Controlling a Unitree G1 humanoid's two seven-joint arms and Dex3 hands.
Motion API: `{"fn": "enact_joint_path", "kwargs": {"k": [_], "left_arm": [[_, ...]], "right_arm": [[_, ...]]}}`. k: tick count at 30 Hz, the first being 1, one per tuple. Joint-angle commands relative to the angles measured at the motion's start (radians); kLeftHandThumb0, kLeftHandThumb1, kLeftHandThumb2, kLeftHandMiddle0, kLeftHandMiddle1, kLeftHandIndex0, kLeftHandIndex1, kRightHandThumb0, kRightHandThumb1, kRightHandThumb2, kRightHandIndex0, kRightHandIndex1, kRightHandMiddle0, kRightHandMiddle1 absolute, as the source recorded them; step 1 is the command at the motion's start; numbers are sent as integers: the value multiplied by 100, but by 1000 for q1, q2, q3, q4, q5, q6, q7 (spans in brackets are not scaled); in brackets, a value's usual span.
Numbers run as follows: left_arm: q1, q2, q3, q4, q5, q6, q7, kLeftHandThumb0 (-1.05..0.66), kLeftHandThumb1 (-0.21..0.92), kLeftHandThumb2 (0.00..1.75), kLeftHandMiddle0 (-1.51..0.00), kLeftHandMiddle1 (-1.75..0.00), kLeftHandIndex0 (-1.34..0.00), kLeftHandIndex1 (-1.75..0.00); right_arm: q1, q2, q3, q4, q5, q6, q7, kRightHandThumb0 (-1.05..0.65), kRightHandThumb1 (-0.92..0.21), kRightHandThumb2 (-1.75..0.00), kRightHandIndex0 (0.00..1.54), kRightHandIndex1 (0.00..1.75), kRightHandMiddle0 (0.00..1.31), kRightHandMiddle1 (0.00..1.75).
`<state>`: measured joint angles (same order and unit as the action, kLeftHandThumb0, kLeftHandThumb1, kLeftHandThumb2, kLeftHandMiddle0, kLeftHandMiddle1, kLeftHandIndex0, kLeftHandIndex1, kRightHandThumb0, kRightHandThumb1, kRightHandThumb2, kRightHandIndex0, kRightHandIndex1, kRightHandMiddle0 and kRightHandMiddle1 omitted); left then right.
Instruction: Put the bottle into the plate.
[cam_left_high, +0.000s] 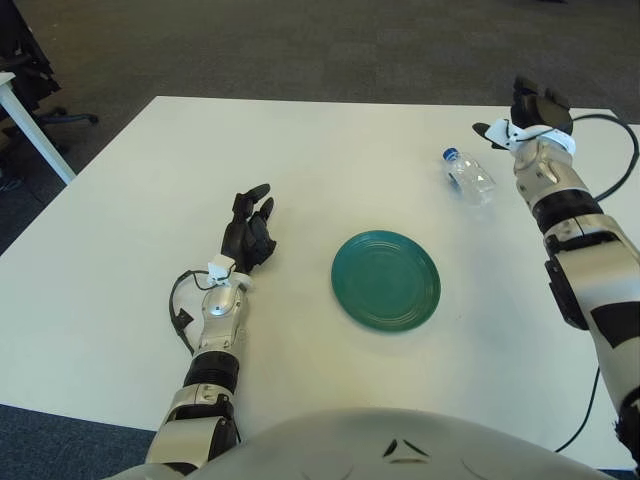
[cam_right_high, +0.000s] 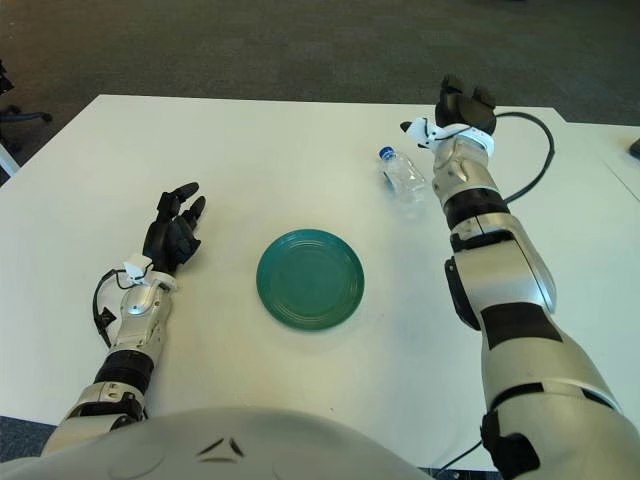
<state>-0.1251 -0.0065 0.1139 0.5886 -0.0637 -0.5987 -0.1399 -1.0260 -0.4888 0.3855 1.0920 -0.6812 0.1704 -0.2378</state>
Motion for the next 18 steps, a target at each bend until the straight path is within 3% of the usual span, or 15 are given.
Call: {"fn": "enact_joint_path", "kwargs": {"k": [1,9,18], "left_arm": [[52,-25,-23,29,23,15,24,-68,92,100,-46,-4,-1,-96],[64,-33,-46,22,28,-14,21,-70,92,99,-46,-3,0,-97],[94,-48,-60,-7,20,-25,24,-70,92,98,-45,-3,0,-96]], "right_arm": [[-32,27,62,22,-53,20,32,-105,-92,-65,0,0,0,0],[-46,45,179,127,-132,-11,86,-105,-92,-63,0,0,0,0],[-55,19,238,195,-153,-69,148,-105,-92,-65,0,0,0,0]]}}
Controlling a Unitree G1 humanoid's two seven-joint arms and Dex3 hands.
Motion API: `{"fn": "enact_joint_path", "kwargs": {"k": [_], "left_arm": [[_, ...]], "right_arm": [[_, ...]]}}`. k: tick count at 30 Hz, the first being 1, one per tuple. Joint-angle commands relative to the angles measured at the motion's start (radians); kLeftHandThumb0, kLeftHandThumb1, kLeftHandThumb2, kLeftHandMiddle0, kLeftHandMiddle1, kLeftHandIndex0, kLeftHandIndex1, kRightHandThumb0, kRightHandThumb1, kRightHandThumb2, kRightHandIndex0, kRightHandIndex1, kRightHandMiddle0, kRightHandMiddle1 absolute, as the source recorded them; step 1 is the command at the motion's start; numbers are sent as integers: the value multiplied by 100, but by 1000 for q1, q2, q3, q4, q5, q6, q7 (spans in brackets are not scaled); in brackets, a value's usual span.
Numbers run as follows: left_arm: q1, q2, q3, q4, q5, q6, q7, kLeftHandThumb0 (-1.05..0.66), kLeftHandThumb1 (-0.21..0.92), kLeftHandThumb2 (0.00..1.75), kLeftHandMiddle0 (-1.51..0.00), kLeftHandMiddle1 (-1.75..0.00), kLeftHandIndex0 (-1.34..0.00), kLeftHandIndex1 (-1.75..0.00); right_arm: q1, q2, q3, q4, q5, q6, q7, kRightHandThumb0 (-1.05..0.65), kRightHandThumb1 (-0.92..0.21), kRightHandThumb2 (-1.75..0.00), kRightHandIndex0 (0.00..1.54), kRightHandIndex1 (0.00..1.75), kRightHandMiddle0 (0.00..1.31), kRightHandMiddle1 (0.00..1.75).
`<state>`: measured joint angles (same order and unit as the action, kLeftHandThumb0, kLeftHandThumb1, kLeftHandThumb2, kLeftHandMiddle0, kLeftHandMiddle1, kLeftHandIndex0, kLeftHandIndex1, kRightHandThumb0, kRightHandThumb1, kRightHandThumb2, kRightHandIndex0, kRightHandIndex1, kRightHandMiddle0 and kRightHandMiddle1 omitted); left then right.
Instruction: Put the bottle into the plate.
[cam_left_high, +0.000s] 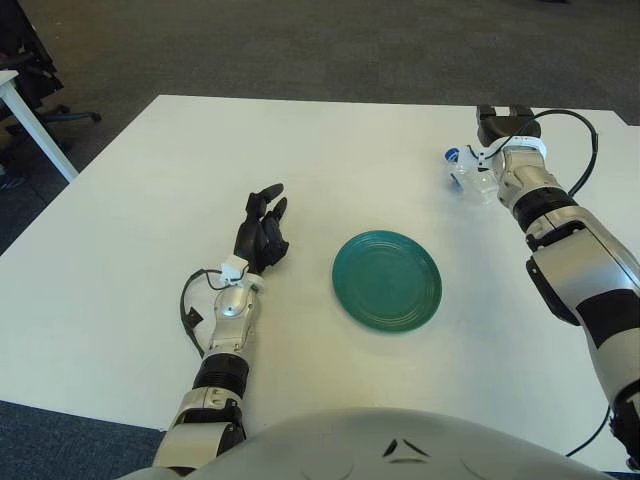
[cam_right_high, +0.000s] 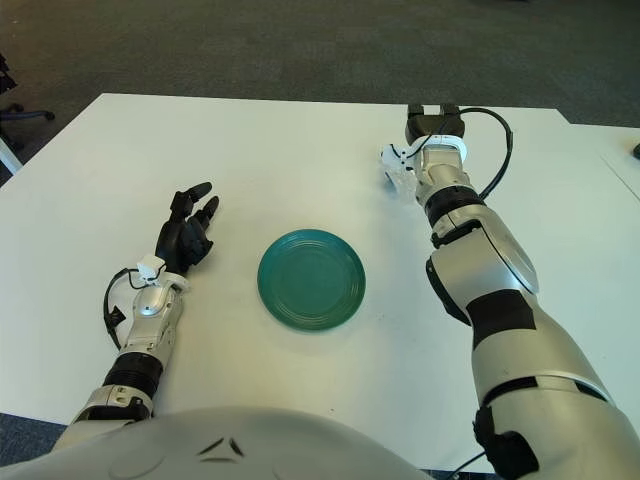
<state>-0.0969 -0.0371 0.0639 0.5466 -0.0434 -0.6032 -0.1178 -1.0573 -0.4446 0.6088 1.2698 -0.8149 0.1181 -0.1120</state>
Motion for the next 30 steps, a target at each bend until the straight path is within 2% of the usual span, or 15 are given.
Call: {"fn": "enact_joint_path", "kwargs": {"k": [1,4,13,30], "left_arm": [[67,-18,-10,38,-5,-28,-4,-70,92,98,-45,-2,0,-96],[70,-19,-13,41,-6,-34,-5,-70,92,98,-45,-2,0,-97],[60,-40,-1,95,-94,-135,-104,-69,92,99,-45,-2,-1,-99],[58,-40,12,114,-104,-154,-127,-67,92,101,-45,-2,-2,-100]], "right_arm": [[-24,-30,18,20,-19,-21,31,-105,-92,-65,0,0,0,0],[-26,-39,26,26,-19,-28,44,-105,-92,-65,0,0,0,0],[-15,-47,21,35,1,-31,28,-105,-92,-66,3,1,0,0],[-4,-32,-7,35,23,-31,-5,-105,-92,-71,4,1,0,0]]}}
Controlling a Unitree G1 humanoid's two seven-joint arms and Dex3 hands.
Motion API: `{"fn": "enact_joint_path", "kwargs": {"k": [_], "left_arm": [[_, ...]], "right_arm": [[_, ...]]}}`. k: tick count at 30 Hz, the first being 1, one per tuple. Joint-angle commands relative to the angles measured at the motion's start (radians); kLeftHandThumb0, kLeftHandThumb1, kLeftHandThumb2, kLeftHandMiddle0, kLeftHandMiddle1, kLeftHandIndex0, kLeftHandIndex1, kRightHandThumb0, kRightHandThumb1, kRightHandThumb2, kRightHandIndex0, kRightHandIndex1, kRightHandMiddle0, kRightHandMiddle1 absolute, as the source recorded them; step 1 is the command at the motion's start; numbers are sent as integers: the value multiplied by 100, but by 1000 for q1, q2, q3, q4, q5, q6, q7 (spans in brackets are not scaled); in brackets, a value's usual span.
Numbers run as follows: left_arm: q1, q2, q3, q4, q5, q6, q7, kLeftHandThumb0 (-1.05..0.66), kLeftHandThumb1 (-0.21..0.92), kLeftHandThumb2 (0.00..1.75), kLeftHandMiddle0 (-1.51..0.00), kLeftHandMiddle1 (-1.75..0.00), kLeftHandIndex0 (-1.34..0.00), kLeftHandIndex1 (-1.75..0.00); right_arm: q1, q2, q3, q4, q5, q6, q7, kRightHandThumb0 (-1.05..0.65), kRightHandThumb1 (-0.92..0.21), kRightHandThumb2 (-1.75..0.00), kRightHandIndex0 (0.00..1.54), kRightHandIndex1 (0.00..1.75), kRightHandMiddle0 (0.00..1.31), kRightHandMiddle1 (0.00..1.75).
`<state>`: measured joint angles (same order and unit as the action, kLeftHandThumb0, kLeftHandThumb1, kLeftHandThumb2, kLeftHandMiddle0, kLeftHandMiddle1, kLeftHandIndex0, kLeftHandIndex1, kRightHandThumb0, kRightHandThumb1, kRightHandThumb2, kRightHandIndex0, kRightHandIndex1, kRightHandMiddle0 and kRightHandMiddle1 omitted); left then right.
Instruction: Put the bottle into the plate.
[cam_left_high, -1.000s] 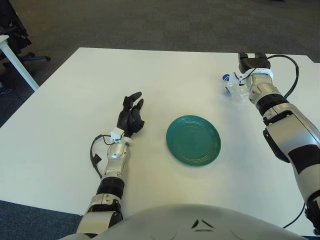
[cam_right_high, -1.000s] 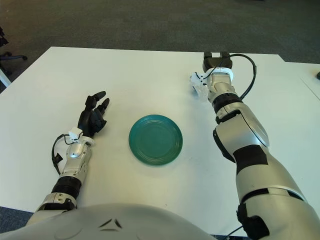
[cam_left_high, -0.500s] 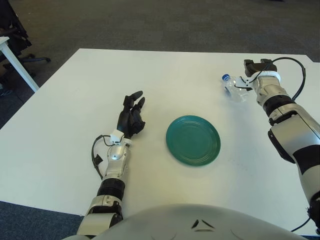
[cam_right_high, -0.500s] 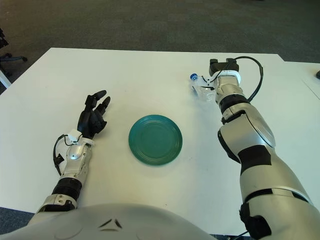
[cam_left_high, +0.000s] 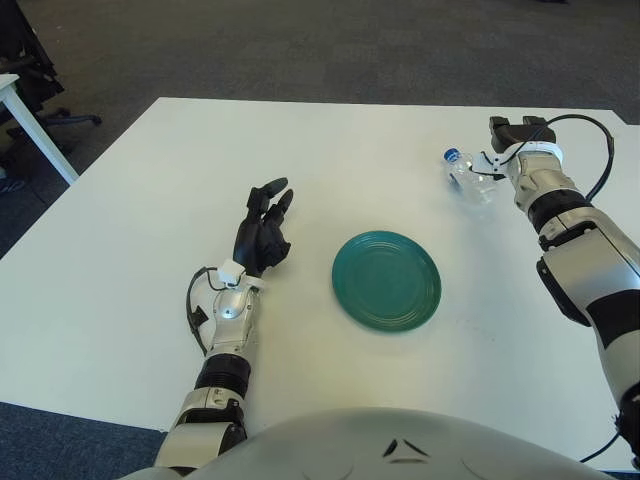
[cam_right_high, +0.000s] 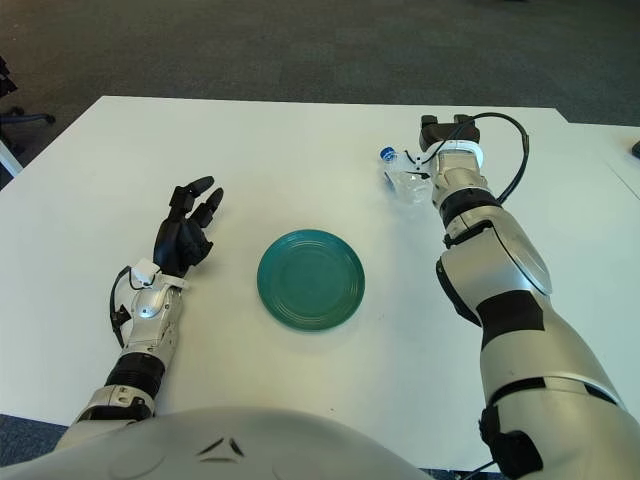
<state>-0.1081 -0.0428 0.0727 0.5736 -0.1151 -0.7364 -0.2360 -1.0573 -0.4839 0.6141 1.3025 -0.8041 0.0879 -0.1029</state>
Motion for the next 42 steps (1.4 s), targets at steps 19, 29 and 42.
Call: {"fn": "enact_joint_path", "kwargs": {"k": [19,29,42], "left_arm": [[83,-37,13,96,-38,-50,-30,-68,92,102,-44,-2,0,-100],[93,-43,11,87,-27,-37,-18,-68,92,101,-45,-2,-1,-101],[117,-39,2,44,23,3,46,-68,92,101,-45,-2,0,-100]], "right_arm": [[27,42,-64,14,61,-13,-52,-105,-92,-70,8,2,0,0],[42,68,-88,22,78,-13,-67,-105,-92,-69,9,2,0,0],[73,105,-118,22,113,-14,-81,-105,-92,-66,6,0,0,0]]}}
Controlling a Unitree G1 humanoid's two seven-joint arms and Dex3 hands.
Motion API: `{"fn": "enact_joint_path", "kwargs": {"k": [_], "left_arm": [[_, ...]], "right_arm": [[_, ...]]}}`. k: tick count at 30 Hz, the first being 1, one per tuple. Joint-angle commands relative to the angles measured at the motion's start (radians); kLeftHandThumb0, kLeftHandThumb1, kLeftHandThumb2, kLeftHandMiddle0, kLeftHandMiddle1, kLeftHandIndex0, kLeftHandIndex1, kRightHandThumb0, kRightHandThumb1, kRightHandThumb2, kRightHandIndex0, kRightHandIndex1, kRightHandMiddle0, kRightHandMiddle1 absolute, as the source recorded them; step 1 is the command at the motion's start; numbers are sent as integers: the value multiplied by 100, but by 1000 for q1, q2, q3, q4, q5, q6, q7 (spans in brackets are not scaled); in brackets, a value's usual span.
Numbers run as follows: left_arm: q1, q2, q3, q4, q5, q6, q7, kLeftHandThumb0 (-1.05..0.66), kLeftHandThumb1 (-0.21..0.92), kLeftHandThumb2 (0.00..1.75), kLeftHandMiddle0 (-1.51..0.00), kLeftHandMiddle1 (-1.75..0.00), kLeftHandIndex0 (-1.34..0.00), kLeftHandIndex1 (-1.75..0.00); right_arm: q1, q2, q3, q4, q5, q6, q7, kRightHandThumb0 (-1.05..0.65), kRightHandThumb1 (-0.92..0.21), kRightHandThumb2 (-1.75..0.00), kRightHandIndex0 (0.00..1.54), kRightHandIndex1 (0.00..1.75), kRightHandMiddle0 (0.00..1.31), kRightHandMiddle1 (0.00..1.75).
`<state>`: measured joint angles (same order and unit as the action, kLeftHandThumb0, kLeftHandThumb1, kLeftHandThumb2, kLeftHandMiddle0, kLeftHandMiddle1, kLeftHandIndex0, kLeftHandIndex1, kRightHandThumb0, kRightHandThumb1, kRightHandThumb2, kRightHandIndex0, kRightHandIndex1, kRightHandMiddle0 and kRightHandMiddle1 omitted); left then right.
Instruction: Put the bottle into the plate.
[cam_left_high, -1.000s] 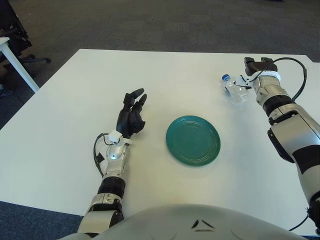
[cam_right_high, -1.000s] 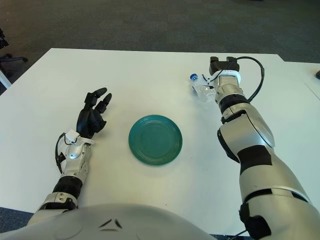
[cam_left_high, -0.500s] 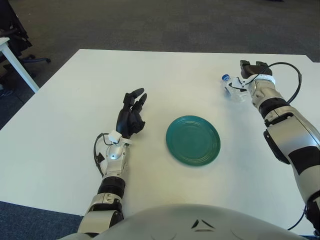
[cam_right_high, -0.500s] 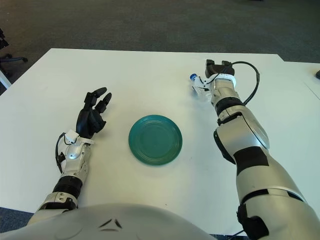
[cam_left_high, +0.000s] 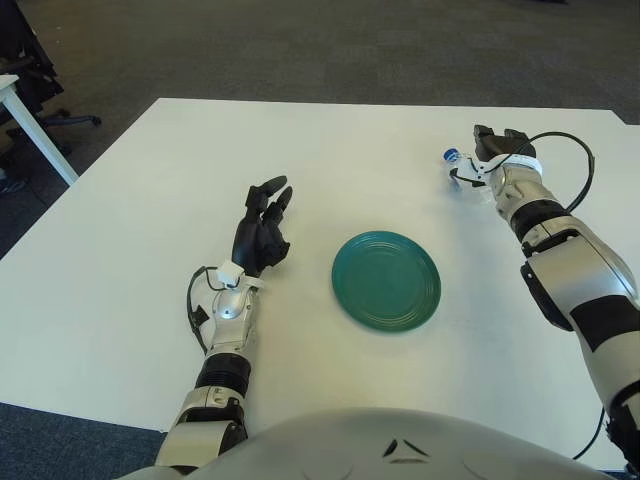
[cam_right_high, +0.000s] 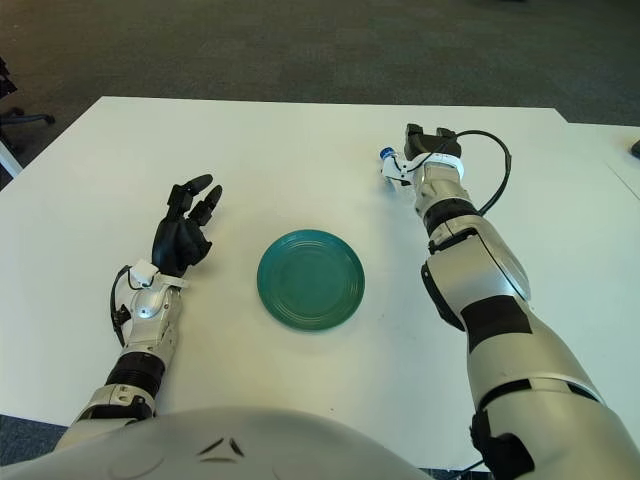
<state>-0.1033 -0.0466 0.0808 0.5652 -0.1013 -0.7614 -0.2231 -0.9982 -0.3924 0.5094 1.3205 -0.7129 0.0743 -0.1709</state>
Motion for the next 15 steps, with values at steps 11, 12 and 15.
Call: {"fn": "enact_joint_path", "kwargs": {"k": [11,12,15], "left_arm": [[141,-35,-19,-6,19,54,56,-70,92,100,-44,-1,0,-99],[140,-36,-20,-1,10,44,46,-70,92,100,-44,-1,0,-99],[147,-36,-24,-4,6,41,38,-70,92,100,-44,-1,0,-99]], "right_arm": [[33,33,-24,1,38,7,-19,-105,-92,-65,6,0,1,0],[35,35,-24,1,39,6,-20,-105,-92,-65,6,0,1,0],[39,36,-25,-1,39,6,-21,-105,-92,-65,6,0,1,1]]}}
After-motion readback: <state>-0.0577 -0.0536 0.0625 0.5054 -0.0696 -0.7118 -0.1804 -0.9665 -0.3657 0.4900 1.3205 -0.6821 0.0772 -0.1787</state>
